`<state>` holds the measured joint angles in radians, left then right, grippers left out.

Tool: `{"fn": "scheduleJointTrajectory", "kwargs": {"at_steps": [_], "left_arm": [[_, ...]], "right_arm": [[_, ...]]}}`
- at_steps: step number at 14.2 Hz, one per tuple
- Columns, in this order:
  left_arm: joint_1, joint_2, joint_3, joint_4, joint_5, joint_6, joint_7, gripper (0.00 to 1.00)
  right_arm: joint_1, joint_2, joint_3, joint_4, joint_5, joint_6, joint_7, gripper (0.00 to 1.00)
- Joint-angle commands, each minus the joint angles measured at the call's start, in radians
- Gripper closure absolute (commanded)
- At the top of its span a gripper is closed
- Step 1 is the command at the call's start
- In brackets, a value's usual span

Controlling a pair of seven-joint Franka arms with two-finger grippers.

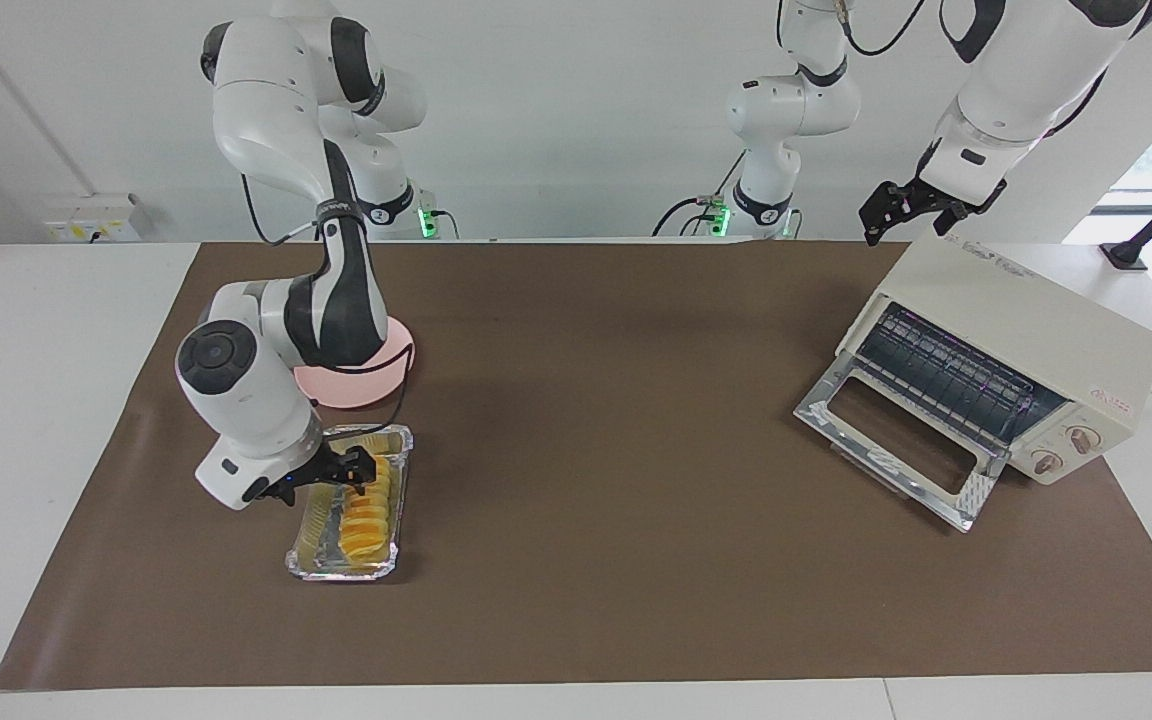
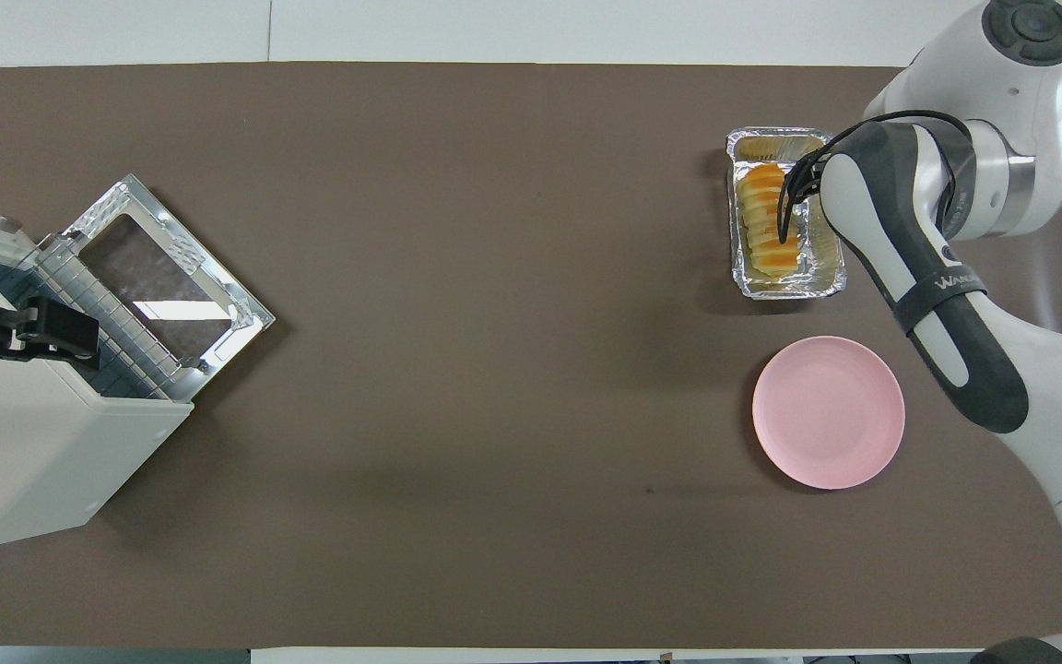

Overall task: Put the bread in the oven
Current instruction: 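Lower the bread into the foil tray and open the right gripper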

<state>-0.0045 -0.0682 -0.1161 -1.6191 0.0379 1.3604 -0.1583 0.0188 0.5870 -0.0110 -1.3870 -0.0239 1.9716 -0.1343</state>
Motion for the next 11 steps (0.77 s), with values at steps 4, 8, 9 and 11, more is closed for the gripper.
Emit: {"fn": "scheduleJointTrajectory", "kwargs": {"at_steps": [4,8,9,11], "left_arm": [[0.012,-0.027,-0.004,-0.028,-0.012,0.012,0.005,0.00],[0.012,-0.027,-0.004,-0.027,-0.012,0.012,0.005,0.00],[0.012,-0.027,-0.004,-0.027,-0.012,0.012,0.005,0.00],[0.012,-0.027,-0.004,-0.028,-0.012,0.012,0.005,0.00]], "right_arm": [[-0.046,-0.009,0.011,-0.122,-0.011,0.166,-0.073,0.00],[-0.046,-0.018,0.011,-0.184,-0.007,0.230,-0.051,0.06],[-0.046,-0.022,0.011,-0.197,-0.007,0.237,-0.048,0.26],[-0.046,-0.030,0.013,-0.225,0.004,0.268,-0.030,0.86]]}}
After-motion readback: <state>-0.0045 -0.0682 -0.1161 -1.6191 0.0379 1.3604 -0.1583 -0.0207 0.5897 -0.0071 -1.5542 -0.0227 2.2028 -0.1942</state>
